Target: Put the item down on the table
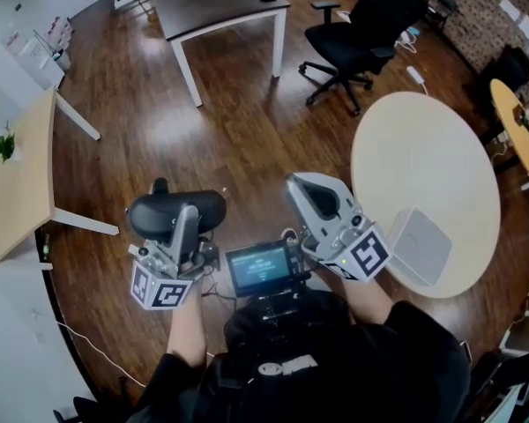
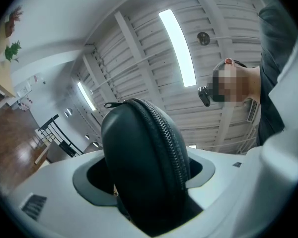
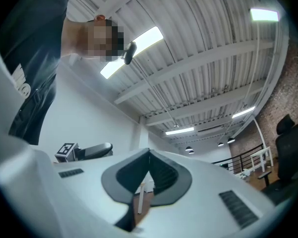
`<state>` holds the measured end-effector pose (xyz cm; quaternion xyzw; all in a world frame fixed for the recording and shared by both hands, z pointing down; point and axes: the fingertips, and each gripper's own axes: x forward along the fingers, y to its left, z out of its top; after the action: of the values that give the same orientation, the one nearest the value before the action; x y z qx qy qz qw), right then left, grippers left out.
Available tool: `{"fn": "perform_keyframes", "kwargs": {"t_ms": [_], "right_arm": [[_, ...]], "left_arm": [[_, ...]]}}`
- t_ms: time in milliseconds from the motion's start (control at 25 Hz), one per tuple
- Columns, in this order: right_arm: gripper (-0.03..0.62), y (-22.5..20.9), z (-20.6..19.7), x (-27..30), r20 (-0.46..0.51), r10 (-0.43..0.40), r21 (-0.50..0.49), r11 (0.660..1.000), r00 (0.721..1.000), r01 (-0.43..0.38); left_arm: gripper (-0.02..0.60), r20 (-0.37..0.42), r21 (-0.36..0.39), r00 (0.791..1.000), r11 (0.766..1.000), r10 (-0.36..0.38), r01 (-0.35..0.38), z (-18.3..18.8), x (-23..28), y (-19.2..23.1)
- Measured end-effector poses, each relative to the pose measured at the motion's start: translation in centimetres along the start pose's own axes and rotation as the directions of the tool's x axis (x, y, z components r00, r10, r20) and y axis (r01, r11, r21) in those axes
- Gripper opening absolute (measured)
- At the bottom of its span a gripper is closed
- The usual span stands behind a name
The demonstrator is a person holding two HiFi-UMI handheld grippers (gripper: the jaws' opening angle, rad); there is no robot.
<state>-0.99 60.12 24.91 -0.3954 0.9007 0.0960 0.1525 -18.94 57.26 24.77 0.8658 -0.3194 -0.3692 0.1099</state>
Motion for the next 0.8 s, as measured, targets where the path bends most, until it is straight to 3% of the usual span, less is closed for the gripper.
{"fn": "perform_keyframes", "kwargs": {"t_ms": [200,400,800], "right_arm": [[0.002,-1.9,0.4,-1.0,0.027,0.002,0.006,1.0,1.0,-0.003],[0.002,-5.9,-0.9,3.7,0.041,0.012,0.008,1.0,0.999,-0.012],[0.002,-16.0,-2.1,5.9,0.04,0.019,0.02,1.0,0.999,-0.02]], "left_arm": [[0.341,-0.011,0.023,1.0,1.0,-0.009,0.009,-1.5,1.5,-1.1],[0.342,-0.014,0.042,1.0,0.999,-0.009,0.009,-0.9,5.8,3.4],[0.341,-0.019,0.064,1.0,0.998,0.0,0.001,-4.9,15.1,7.4]]}}
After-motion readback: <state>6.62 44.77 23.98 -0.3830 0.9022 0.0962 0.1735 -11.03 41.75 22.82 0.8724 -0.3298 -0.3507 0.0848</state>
